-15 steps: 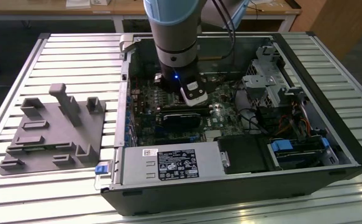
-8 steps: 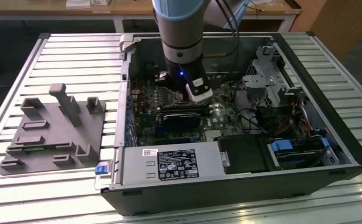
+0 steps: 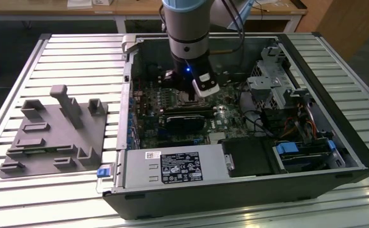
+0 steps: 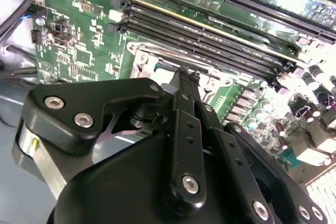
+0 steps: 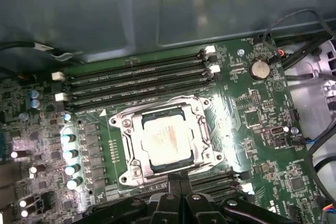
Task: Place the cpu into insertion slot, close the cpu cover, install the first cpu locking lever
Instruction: 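Install the first cpu locking lever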
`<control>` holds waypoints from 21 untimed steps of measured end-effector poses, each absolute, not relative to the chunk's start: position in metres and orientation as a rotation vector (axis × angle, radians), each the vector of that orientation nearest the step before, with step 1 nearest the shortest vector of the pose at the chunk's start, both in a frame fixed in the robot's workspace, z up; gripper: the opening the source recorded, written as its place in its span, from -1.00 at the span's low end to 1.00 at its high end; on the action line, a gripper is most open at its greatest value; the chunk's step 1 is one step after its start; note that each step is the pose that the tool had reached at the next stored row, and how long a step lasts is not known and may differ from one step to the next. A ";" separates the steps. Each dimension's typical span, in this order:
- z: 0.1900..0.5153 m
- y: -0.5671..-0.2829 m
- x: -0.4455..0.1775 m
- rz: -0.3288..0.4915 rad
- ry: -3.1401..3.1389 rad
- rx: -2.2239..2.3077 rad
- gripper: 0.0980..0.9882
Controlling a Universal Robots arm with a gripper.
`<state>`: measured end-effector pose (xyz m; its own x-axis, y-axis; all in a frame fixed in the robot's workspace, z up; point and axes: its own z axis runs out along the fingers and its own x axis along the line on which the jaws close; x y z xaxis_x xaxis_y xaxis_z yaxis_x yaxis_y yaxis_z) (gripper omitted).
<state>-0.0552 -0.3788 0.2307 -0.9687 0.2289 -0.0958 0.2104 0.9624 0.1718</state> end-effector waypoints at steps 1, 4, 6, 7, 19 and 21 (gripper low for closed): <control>0.231 -0.377 -0.054 0.233 2.999 0.336 -0.98; 0.231 -0.374 -0.050 0.209 3.001 0.335 -0.98; 0.230 -0.371 -0.048 0.190 3.002 0.334 -0.98; 0.230 -0.369 -0.047 0.182 3.002 0.334 -0.98; 0.230 -0.345 -0.046 0.141 3.002 0.330 -0.98; 0.230 -0.343 -0.046 0.131 3.002 0.329 -0.98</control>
<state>-0.0462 -0.3432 0.2298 -0.9694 0.2206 -0.1080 0.2103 0.9726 0.0988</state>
